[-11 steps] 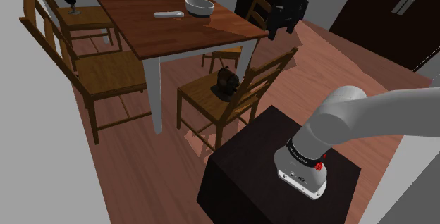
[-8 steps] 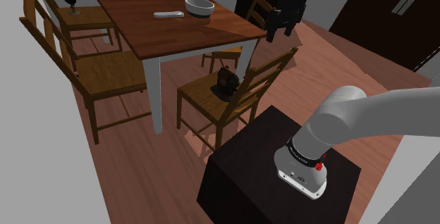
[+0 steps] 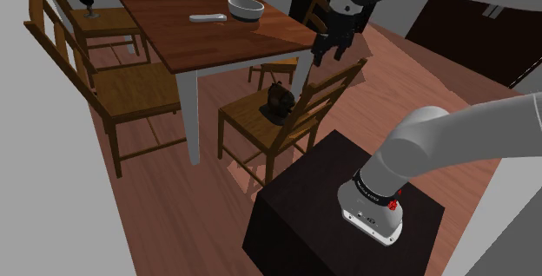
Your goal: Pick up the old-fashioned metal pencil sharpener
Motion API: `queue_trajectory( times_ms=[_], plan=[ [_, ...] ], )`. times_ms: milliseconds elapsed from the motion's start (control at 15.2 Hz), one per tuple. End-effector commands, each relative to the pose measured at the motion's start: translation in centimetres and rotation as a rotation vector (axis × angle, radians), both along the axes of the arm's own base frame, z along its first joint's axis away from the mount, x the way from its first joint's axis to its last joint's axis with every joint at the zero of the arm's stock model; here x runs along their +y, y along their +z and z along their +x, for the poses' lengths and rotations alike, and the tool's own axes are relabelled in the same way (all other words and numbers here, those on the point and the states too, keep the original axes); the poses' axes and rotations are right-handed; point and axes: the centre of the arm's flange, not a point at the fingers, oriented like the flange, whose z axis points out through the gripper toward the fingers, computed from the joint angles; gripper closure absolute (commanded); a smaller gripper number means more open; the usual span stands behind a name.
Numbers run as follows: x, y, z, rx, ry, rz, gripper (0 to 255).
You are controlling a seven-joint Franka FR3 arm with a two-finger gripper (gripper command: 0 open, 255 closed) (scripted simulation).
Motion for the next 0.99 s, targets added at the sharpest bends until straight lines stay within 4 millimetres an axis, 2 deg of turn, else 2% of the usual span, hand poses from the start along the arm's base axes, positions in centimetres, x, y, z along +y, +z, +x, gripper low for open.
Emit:
queue_trajectory(
  times_ms=[0, 924],
  plan=[
    [-1.5, -2.2, 1.1, -0.003, -0.008, 0.011, 0],
    [-9.6, -17.6, 8.6, -0.01, -0.061, 0.094, 0]
  ],
)
